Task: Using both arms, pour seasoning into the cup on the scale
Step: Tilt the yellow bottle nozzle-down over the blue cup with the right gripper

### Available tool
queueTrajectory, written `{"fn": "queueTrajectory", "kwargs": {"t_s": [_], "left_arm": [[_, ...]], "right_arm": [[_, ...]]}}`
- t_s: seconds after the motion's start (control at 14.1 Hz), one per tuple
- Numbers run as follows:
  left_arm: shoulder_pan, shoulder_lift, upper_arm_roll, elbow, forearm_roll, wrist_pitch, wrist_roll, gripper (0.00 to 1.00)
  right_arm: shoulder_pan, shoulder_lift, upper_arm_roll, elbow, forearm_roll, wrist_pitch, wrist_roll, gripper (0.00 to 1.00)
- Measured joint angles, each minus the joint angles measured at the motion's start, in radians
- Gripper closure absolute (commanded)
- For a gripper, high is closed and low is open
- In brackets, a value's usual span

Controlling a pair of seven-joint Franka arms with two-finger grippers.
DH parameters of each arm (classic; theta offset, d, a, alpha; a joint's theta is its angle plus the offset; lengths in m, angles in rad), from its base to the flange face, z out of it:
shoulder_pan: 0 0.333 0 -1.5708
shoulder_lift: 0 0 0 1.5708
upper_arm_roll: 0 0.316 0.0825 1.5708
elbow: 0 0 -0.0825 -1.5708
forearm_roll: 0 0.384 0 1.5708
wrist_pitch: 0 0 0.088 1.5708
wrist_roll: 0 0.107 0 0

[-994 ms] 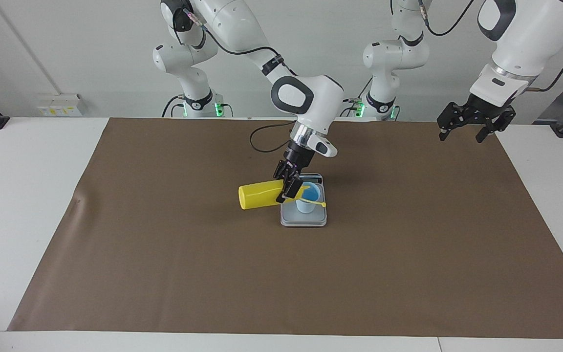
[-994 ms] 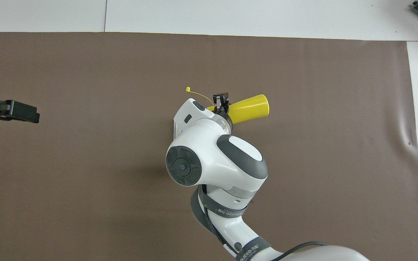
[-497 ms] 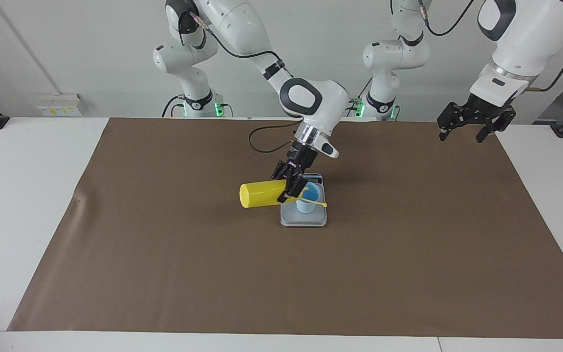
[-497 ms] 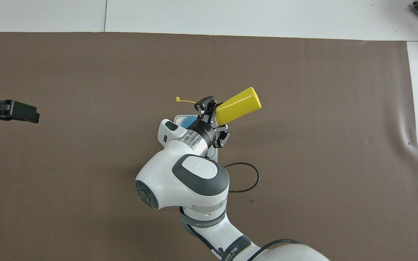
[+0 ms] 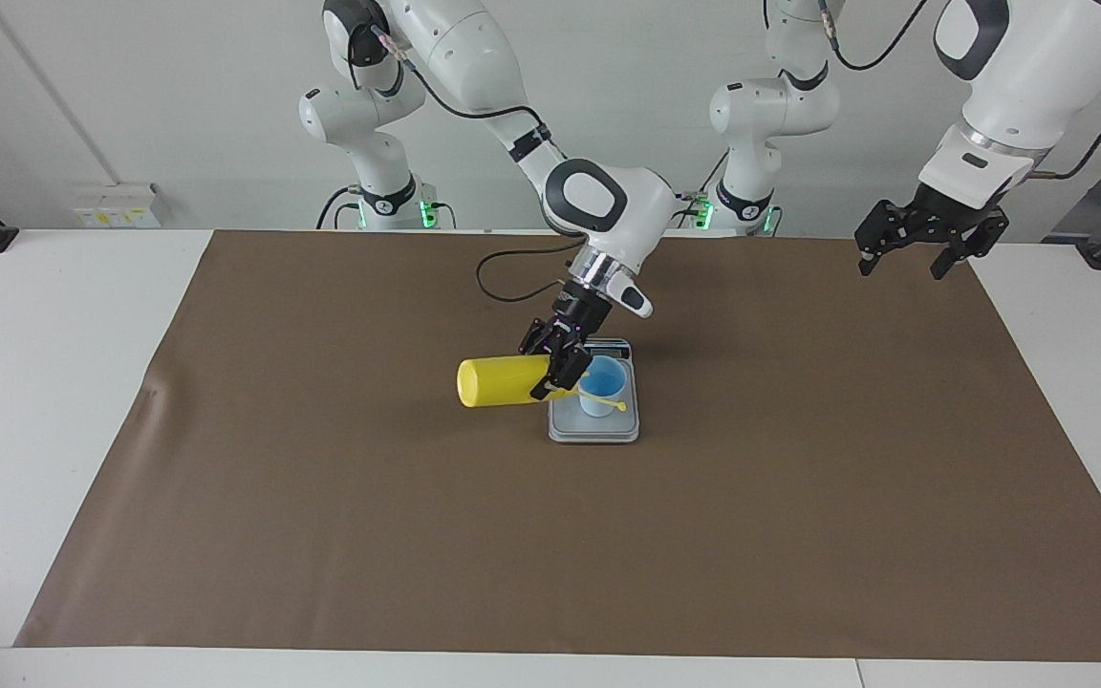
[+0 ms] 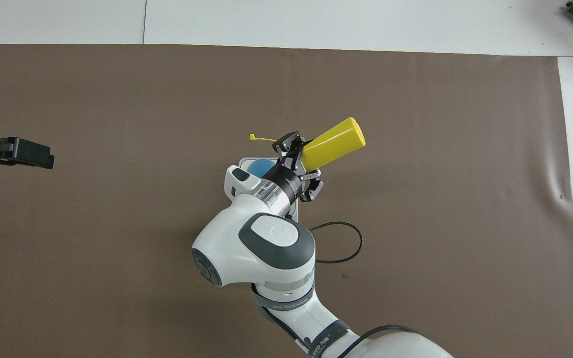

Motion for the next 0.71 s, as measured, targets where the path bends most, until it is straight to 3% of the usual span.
{"fn": "queueTrajectory", "kwargs": {"t_s": [0.71], "left_arm": [[0.000, 0.000, 0.000, 0.000, 0.000, 0.001, 0.000, 0.00]], "right_arm": [[-0.003, 0.000, 0.000, -0.003, 0.000, 0.000, 0.055, 1.00]]}}
